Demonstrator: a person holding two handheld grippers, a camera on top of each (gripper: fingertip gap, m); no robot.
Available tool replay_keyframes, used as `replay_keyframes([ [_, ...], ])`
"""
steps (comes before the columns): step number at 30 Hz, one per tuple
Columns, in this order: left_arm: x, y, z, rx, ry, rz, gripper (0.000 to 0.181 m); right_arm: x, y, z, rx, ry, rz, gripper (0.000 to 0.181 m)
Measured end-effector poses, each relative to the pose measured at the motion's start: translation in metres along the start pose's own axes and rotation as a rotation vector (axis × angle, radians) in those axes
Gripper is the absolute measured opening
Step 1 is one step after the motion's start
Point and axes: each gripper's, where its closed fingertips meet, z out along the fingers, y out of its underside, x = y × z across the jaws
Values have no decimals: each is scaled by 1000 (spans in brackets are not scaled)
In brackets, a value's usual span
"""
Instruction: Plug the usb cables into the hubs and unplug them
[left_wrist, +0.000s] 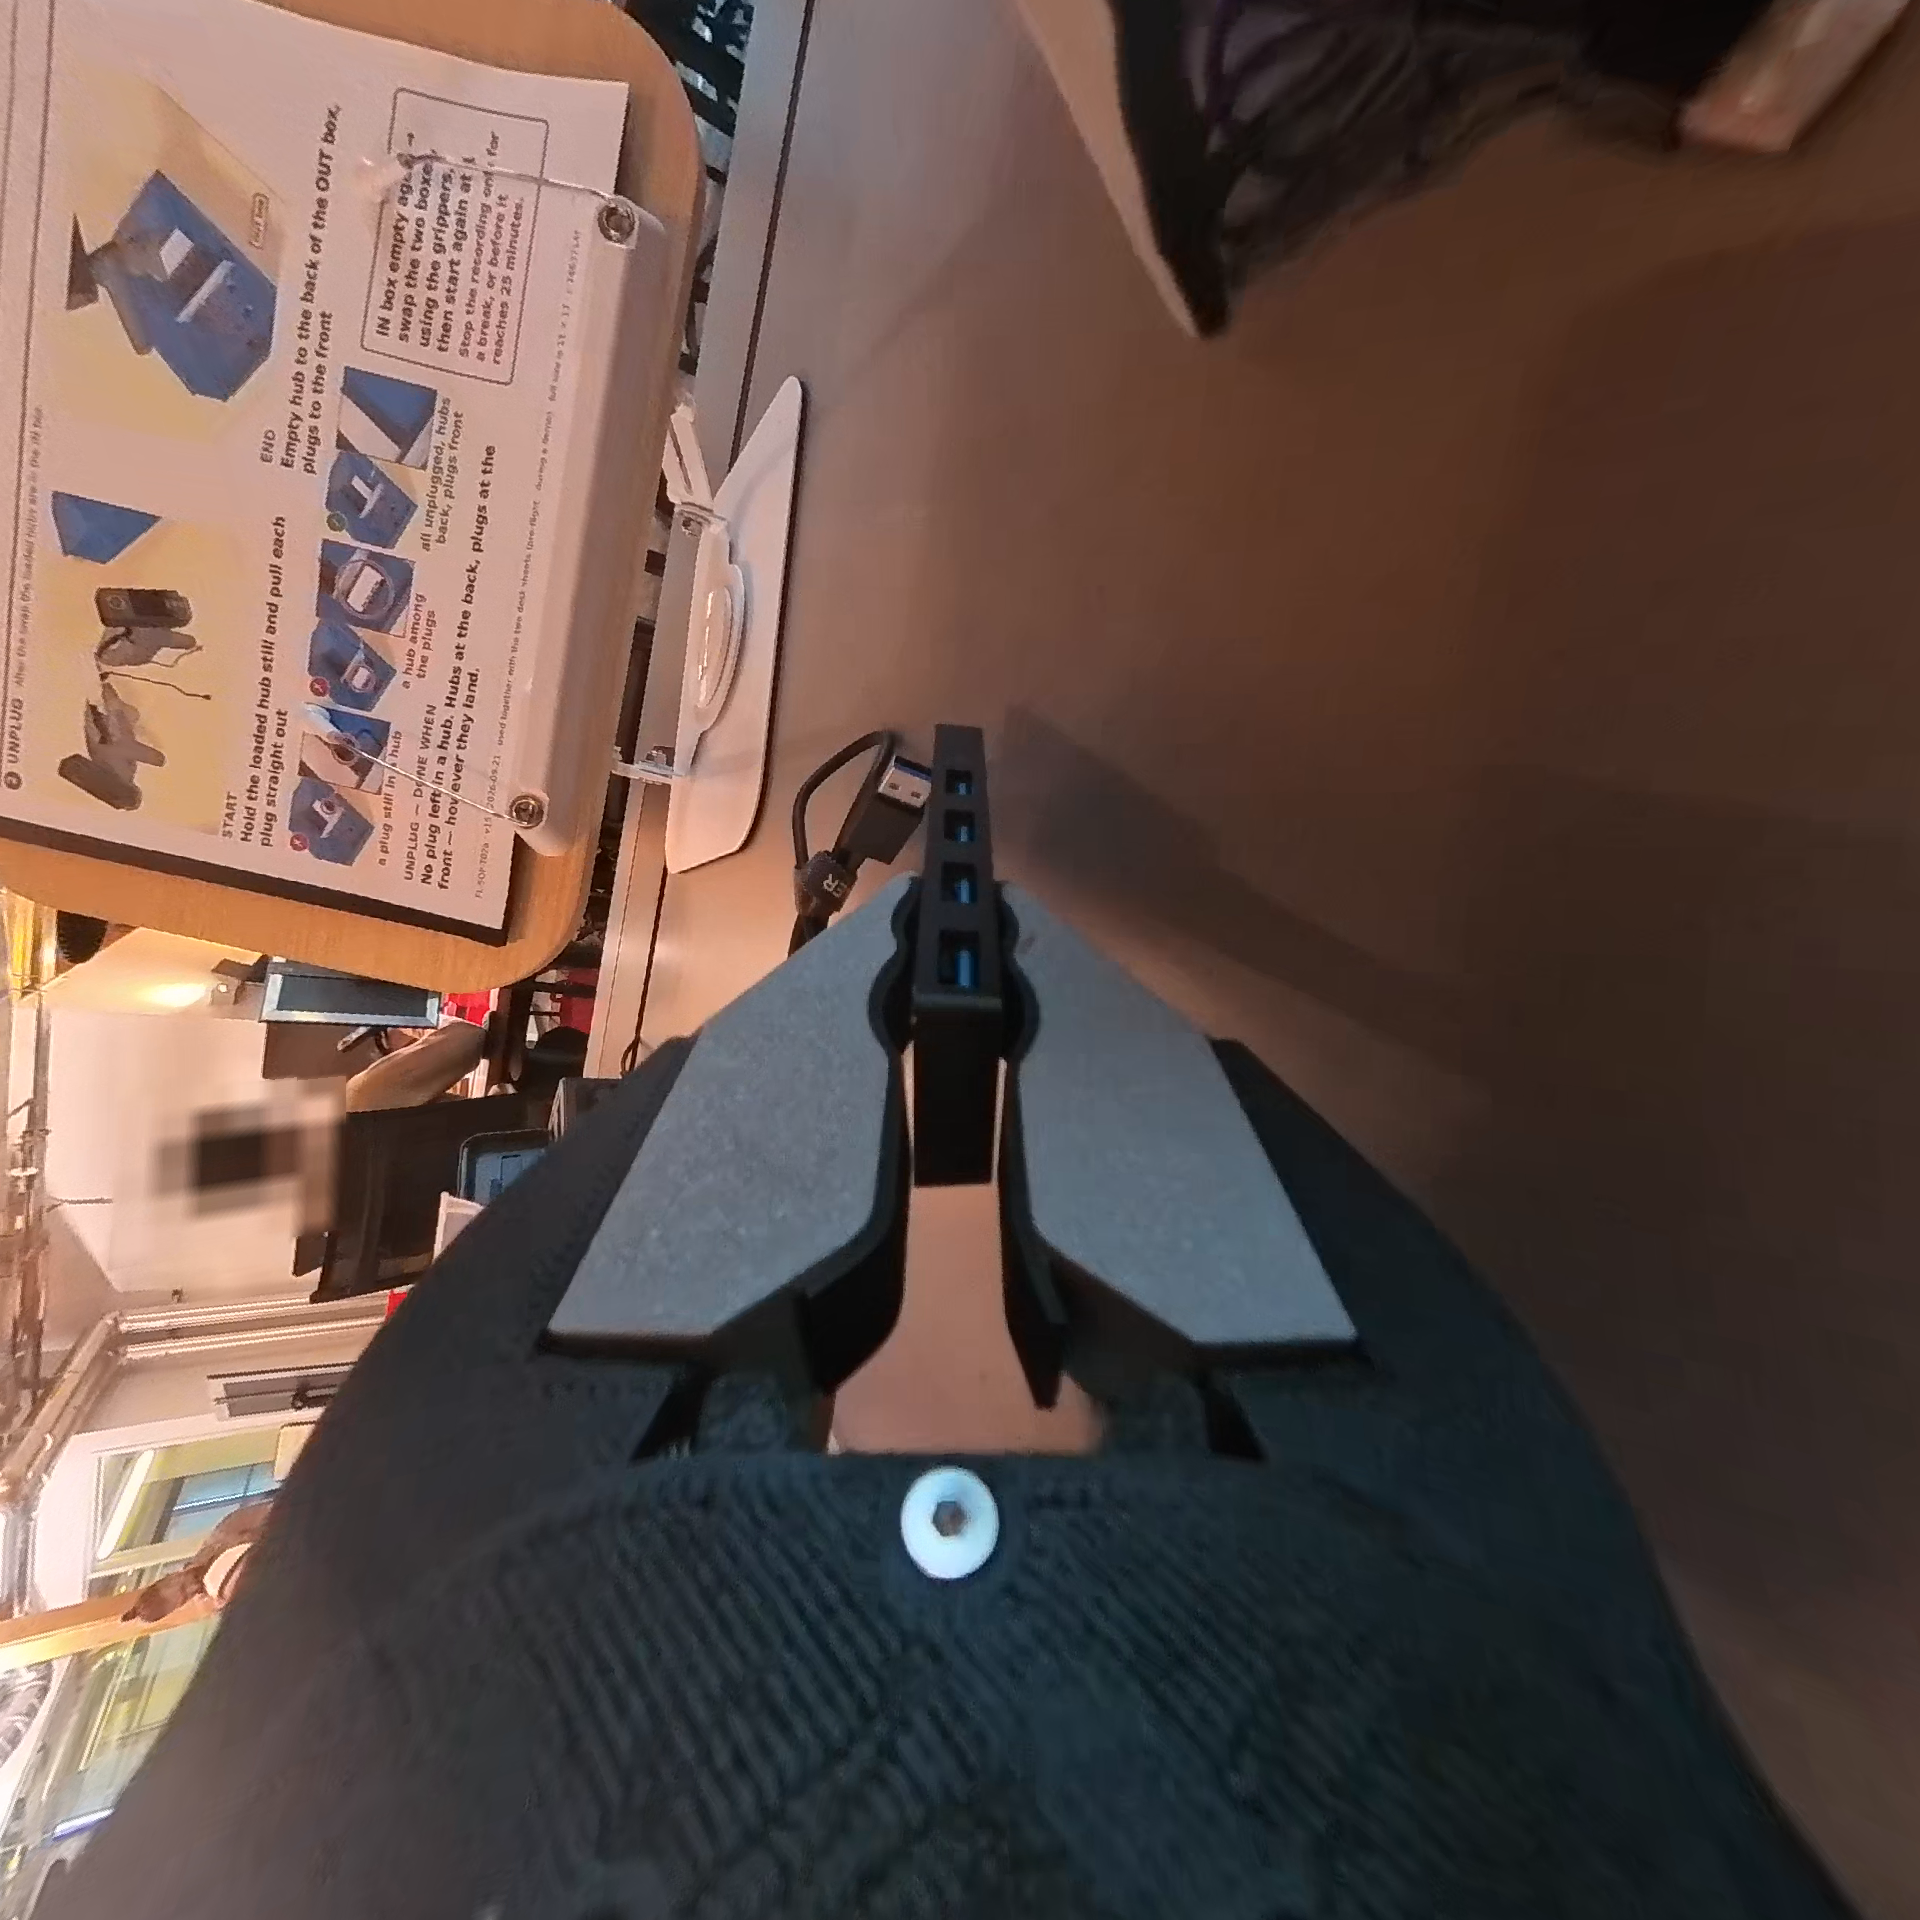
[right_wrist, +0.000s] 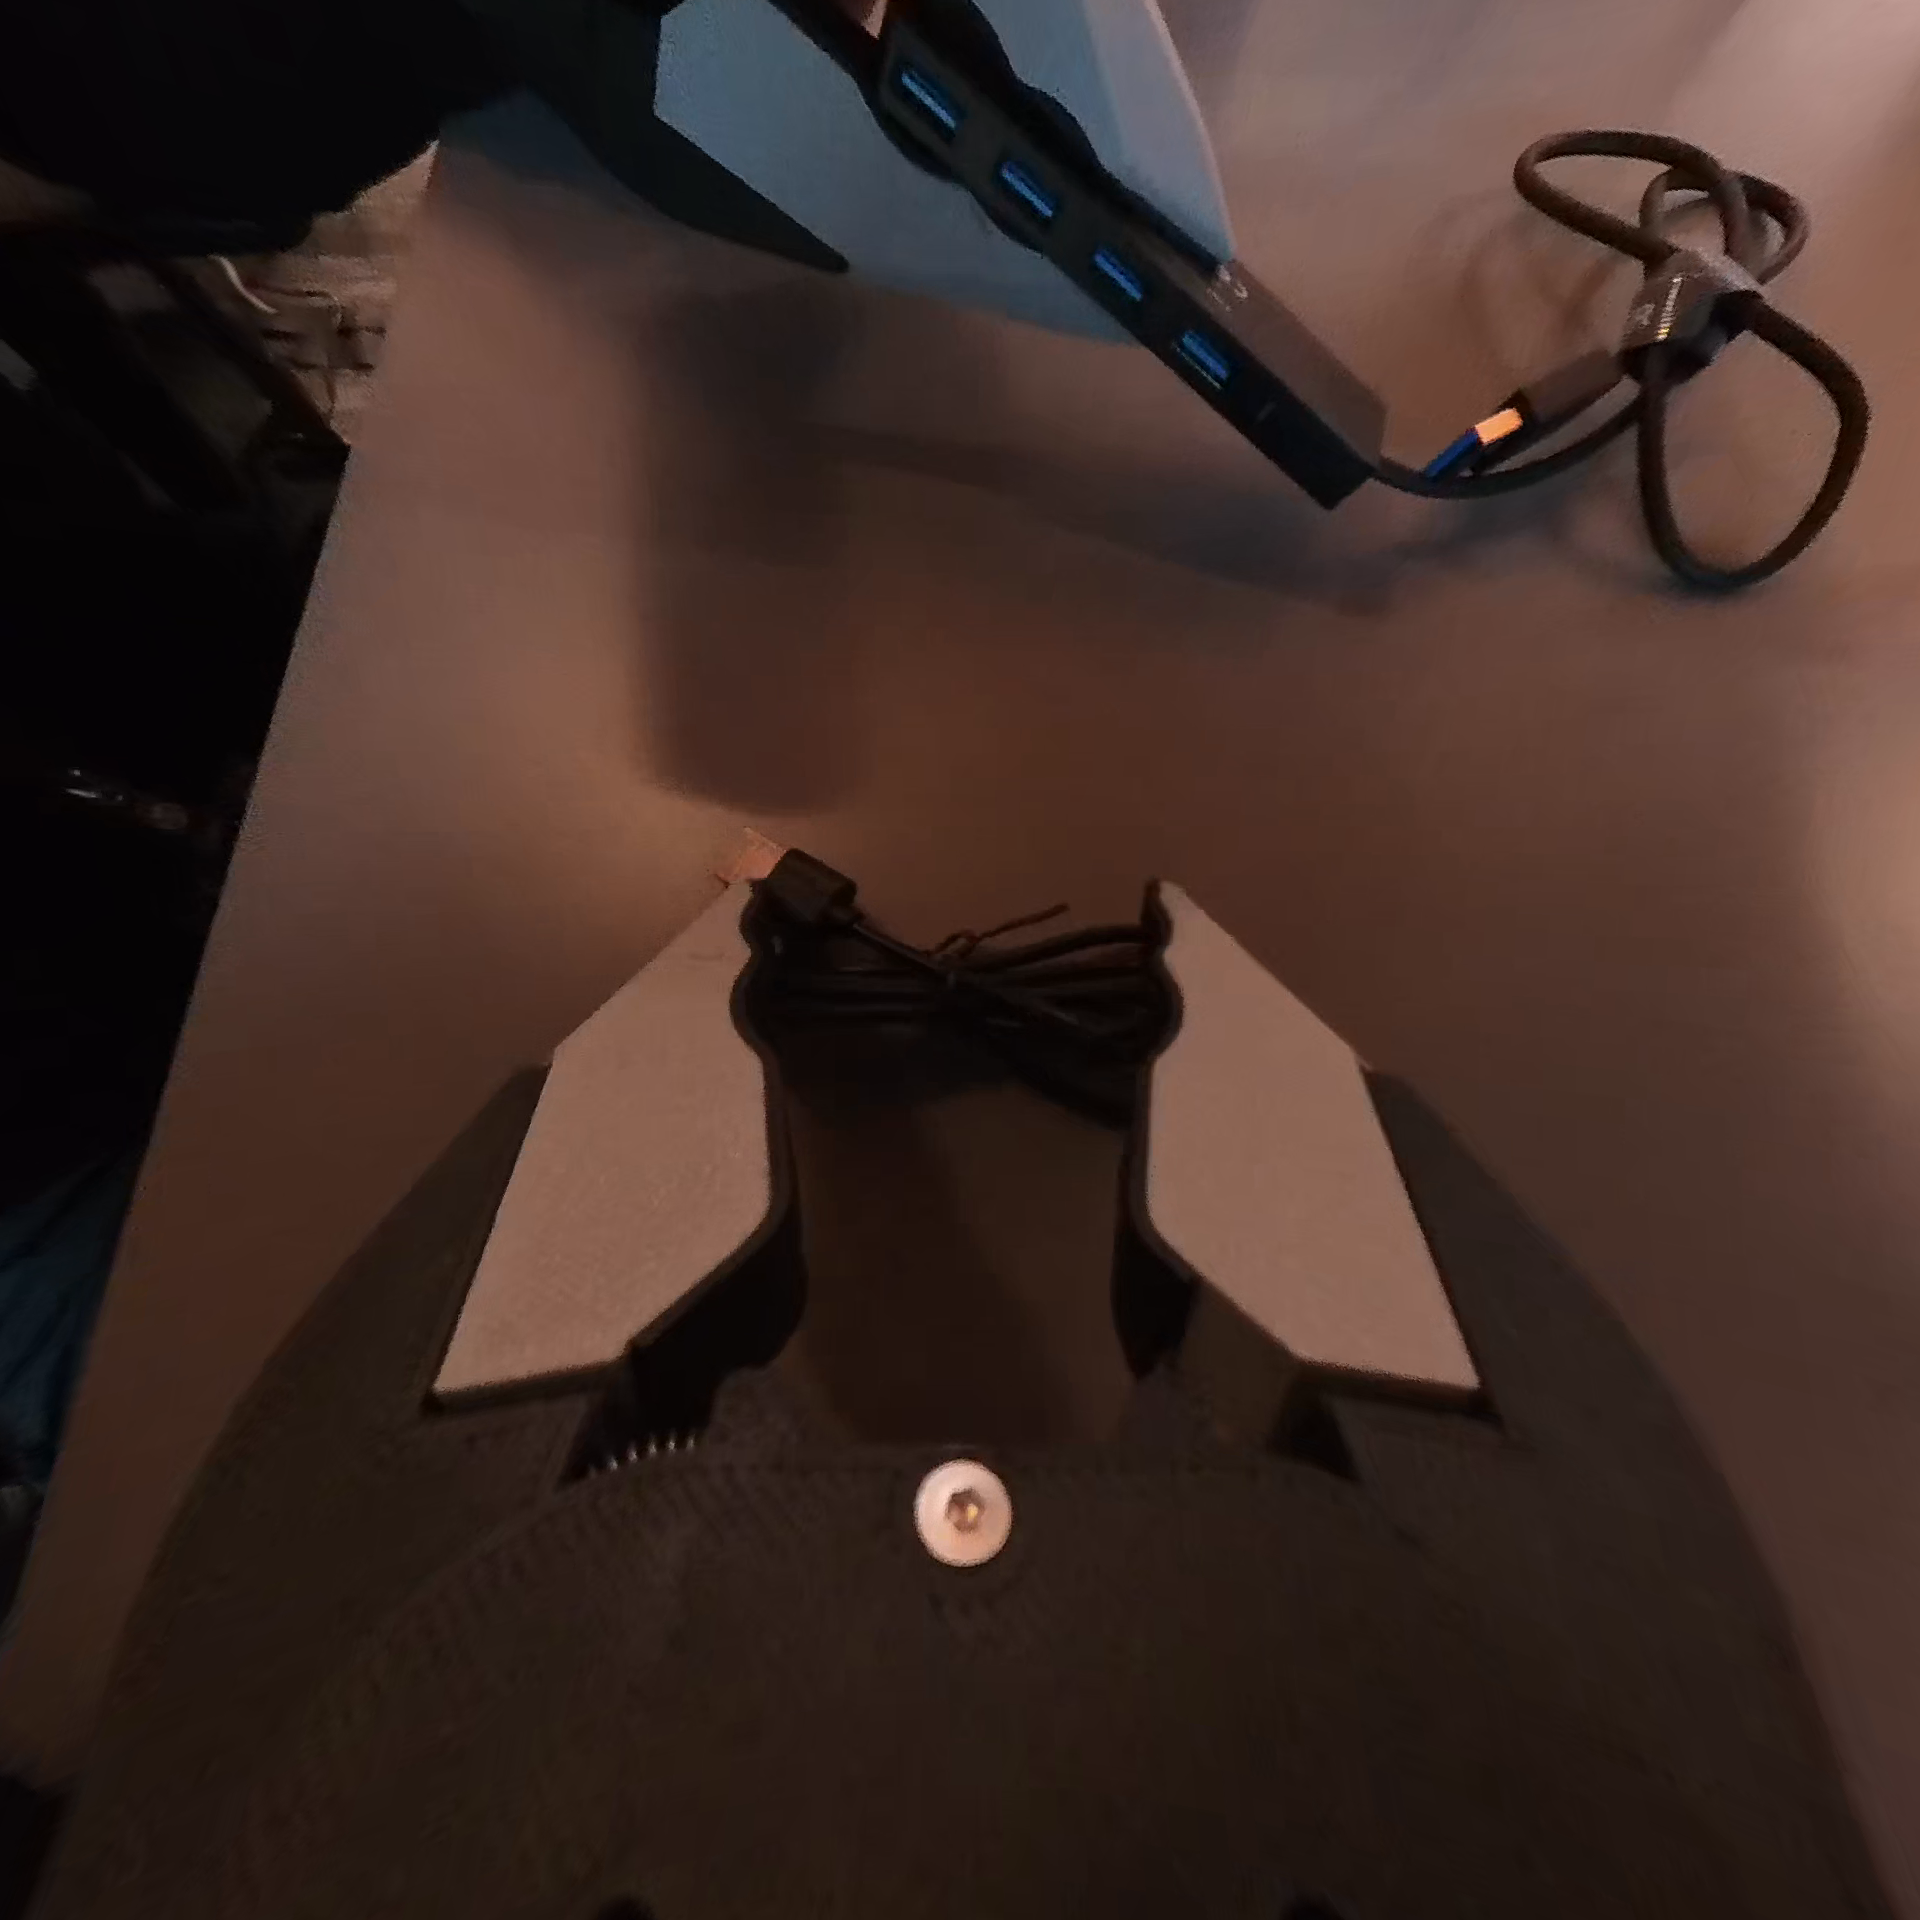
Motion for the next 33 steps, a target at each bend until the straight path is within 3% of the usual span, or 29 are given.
replay_keyframes([
  [8, 0, 0, 0, 0, 0, -1, 8, 16, -8, 9, -9, 70, 97, 62],
  [11, 0, 0, 0, 0, -3, -1, 8, 33, -11, 6, -4, 164, 126, 33],
  [12, -1, 0, 0, 0, -7, -1, 8, 41, -10, 3, -6, 209, 132, 31],
  [21, -22, -14, -14, 90, -105, -42, 9, 43, -21, -27, 99, 239, 78, 53],
  [25, -20, -15, -13, 83, -105, -13, 9, 32, -19, -18, 71, 194, 29, 60],
  [29, -19, -23, -18, 125, -108, -2, 9, 33, 0, 2, -49, 189, 24, 66],
  [33, -18, -31, -23, 166, -119, 20, 9, 37, -4, 9, -22, 192, 79, 48],
])
